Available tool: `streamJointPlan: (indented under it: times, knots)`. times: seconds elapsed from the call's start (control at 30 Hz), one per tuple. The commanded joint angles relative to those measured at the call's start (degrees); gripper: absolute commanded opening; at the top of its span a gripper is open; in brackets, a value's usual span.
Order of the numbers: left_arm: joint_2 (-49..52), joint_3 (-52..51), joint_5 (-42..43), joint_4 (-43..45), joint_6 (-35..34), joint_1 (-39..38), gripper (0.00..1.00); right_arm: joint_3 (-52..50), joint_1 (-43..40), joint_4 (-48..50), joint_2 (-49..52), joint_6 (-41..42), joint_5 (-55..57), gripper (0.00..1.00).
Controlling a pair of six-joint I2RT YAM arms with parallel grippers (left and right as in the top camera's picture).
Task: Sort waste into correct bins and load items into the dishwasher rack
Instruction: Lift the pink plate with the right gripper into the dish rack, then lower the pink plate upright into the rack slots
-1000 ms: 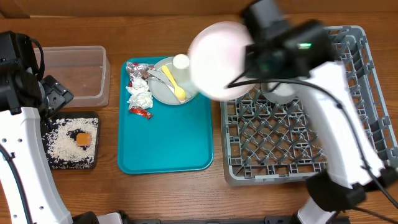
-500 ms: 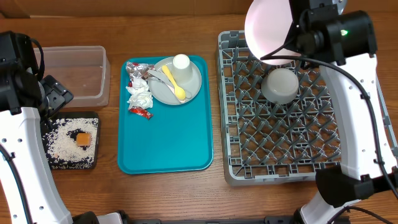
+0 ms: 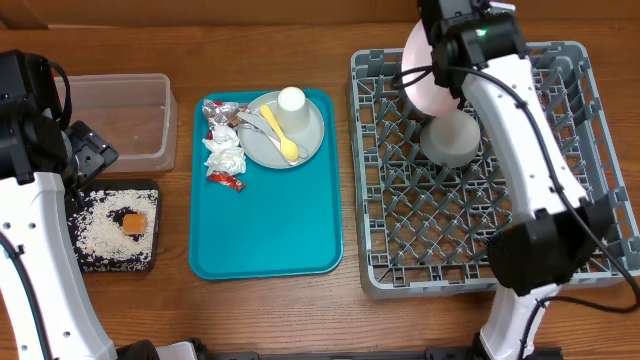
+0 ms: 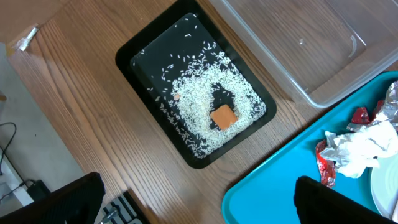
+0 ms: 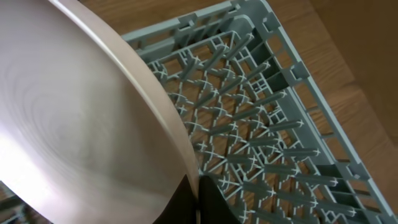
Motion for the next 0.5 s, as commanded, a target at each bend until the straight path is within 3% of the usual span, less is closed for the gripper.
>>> streamJointPlan:
  times: [0.0, 0.47]
  knots:
    - [-0.13, 0.52, -1.18, 0.24, -0.74, 0.24, 1.0, -0.02, 0.33, -0.31, 1.05, 2.19, 3.34, 0.04]
    - [-0.13, 0.52, -1.18, 0.22, -0.74, 0.24, 1.0, -0.04, 4.59, -3.54, 1.79, 5.07, 0.39, 0.04]
